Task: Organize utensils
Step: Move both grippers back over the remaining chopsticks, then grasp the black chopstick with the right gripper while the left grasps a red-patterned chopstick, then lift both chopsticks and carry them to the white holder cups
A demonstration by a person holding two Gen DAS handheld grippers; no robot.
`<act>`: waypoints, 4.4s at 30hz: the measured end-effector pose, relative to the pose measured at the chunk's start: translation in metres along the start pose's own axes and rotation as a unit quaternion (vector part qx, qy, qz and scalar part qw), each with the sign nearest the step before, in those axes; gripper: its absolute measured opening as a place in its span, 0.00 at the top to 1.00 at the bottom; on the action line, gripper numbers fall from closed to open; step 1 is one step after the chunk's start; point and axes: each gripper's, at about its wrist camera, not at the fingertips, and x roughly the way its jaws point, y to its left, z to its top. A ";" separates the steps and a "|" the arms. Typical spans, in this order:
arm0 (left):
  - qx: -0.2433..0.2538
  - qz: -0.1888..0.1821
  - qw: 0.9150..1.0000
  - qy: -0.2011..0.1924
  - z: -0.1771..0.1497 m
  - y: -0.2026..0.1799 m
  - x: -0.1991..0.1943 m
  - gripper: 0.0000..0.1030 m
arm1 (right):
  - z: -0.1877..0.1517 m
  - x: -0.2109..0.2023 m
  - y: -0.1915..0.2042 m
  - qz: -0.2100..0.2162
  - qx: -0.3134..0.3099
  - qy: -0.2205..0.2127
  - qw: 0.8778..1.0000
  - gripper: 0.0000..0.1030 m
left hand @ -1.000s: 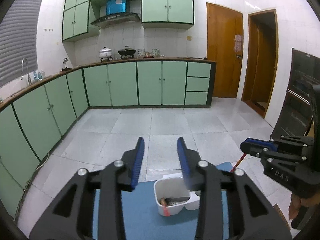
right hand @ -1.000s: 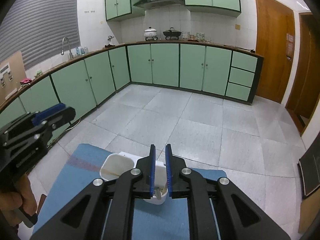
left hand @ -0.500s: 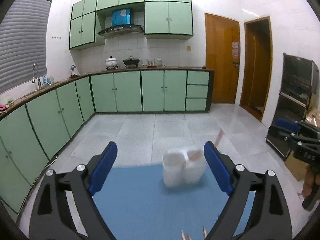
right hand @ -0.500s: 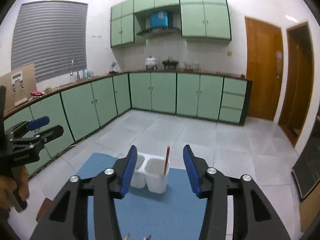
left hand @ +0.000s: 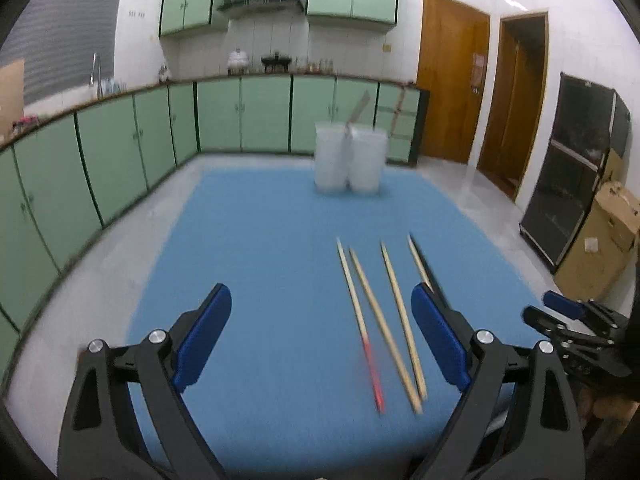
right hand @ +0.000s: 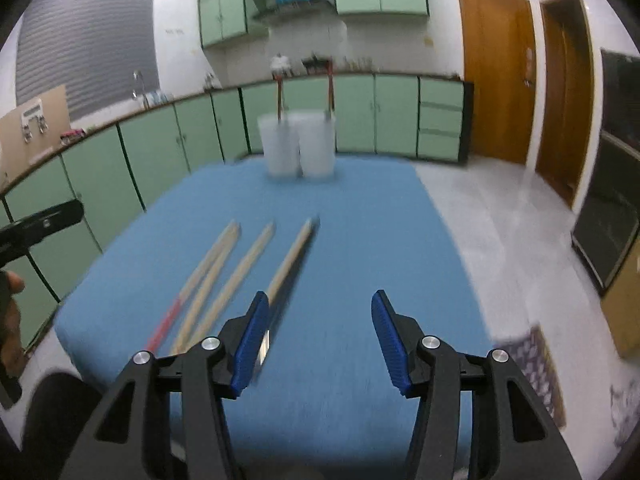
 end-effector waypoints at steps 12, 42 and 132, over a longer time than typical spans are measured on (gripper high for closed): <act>0.033 0.019 0.997 0.068 -0.070 -0.020 0.025 0.14 | -0.026 0.031 0.028 0.004 -0.027 0.029 0.999 0.58; -0.014 0.044 0.996 0.072 -0.071 -0.018 0.060 0.88 | -0.025 0.054 0.005 -0.029 0.012 0.015 0.999 0.94; 0.036 -0.051 0.998 -0.011 0.212 -0.002 0.030 0.95 | 0.296 -0.012 0.013 0.049 -0.103 -0.021 0.993 0.94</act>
